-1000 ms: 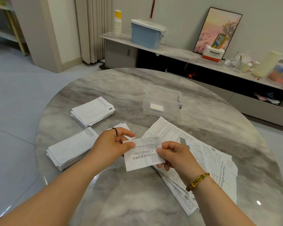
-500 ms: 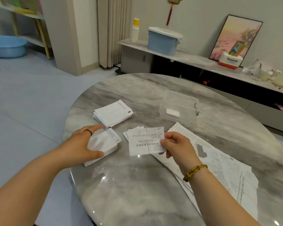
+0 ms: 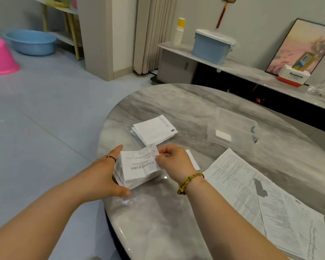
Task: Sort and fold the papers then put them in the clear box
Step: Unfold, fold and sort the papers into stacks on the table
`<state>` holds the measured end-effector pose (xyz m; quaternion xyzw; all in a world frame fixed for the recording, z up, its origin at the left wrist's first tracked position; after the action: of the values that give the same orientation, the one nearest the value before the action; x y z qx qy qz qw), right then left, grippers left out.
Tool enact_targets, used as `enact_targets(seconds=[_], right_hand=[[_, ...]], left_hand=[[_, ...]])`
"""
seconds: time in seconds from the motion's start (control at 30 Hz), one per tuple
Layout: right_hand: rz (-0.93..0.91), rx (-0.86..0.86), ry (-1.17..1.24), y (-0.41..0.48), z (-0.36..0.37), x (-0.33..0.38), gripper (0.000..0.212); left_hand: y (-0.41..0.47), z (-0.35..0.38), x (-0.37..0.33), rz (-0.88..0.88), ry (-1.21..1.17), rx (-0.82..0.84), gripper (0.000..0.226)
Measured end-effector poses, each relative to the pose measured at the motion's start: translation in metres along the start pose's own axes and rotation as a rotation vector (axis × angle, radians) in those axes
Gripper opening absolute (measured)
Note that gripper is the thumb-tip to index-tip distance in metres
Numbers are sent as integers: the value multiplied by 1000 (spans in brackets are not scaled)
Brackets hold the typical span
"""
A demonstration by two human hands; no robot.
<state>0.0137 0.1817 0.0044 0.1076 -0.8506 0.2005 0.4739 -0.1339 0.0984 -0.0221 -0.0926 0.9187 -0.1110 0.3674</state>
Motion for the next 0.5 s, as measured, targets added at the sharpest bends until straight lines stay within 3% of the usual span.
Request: enact_targets(seconds=[0.13,0.23,0.5], right_hand=[[1,-7,-102,5,10,-6,27],[-7,-21,-198,7,15,-9,15],[-104,-110,-508,6,18,-3,26]], left_hand=[[3,-3,0,-32,-26,-22,126],[2,-2,0,-30,-9,2,128],[5,5,-12,-9,93,12,121]])
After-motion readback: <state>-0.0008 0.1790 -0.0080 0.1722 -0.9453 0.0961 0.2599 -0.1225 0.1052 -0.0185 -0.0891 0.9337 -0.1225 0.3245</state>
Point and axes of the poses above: each hand's wrist, its own y-axis towards the middle knuckle, its own z-axis out of the palm, x = y × z, the point moved 5 cm from there along y, towards the middle knuckle, and after that the axes turned 3 degrees about z, right-handed, at the moved point
